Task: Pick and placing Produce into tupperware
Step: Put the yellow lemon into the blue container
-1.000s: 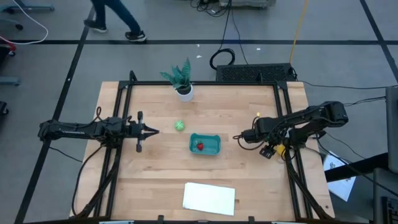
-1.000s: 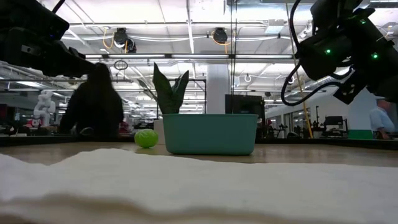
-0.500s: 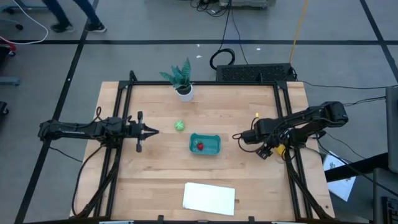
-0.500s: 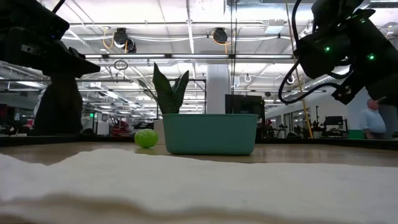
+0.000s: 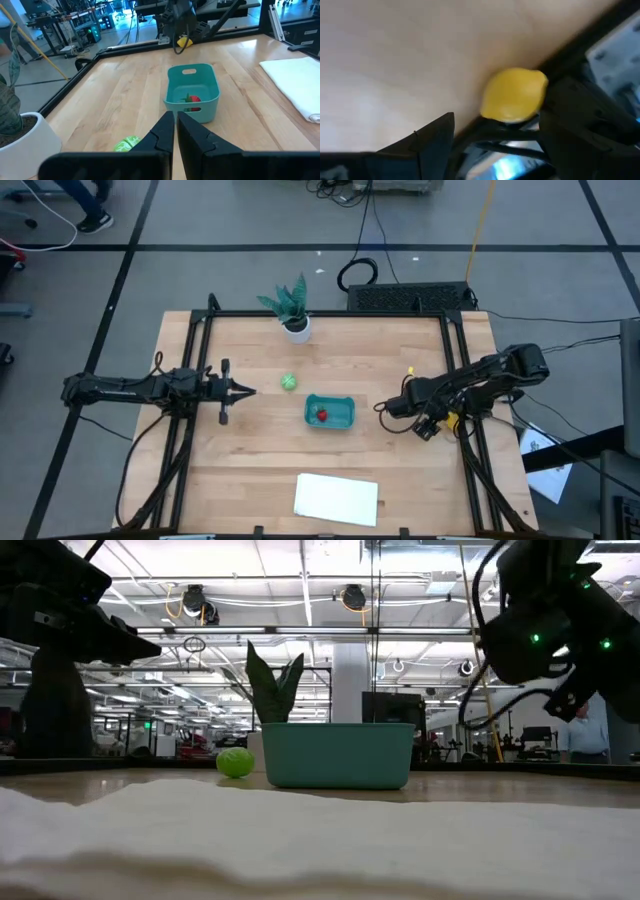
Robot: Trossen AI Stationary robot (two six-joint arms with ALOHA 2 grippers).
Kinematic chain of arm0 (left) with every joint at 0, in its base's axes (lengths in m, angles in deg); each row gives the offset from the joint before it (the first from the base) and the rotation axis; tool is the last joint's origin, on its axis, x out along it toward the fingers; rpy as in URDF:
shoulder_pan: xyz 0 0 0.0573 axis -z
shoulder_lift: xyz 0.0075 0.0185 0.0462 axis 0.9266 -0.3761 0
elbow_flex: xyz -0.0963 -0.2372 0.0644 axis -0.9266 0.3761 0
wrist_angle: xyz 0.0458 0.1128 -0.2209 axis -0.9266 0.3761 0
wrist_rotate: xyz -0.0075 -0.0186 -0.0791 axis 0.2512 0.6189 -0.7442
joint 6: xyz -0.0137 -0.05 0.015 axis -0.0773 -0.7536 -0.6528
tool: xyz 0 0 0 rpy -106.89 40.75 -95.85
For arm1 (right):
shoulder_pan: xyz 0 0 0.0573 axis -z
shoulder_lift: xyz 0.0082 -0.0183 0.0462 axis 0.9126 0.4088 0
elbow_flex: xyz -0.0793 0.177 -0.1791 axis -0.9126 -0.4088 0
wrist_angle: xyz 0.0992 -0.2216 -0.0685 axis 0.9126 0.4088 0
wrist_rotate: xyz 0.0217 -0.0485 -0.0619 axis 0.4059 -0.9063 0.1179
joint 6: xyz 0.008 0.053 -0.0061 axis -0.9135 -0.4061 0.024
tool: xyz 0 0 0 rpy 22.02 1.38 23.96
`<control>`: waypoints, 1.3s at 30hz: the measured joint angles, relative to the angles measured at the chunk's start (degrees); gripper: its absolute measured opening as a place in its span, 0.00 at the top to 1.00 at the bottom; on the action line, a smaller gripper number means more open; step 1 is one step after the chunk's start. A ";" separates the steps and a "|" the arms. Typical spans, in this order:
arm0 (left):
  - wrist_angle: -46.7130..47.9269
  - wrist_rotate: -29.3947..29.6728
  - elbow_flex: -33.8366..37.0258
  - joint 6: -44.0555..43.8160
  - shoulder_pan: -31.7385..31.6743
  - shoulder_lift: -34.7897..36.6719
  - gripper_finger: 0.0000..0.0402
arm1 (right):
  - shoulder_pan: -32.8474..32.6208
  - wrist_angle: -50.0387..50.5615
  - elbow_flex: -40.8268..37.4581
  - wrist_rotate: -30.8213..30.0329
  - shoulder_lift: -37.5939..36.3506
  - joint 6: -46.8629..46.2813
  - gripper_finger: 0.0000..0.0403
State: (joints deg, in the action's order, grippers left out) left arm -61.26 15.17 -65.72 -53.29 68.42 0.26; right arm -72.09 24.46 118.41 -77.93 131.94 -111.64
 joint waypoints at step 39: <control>0.04 -0.11 0.00 -0.09 0.01 0.01 0.94 | 0.00 -1.36 -1.07 -0.07 11.96 0.15 0.34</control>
State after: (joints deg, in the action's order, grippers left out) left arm -61.21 15.05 -65.72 -53.38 68.44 0.27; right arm -72.09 23.10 117.35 -78.00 143.90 -111.50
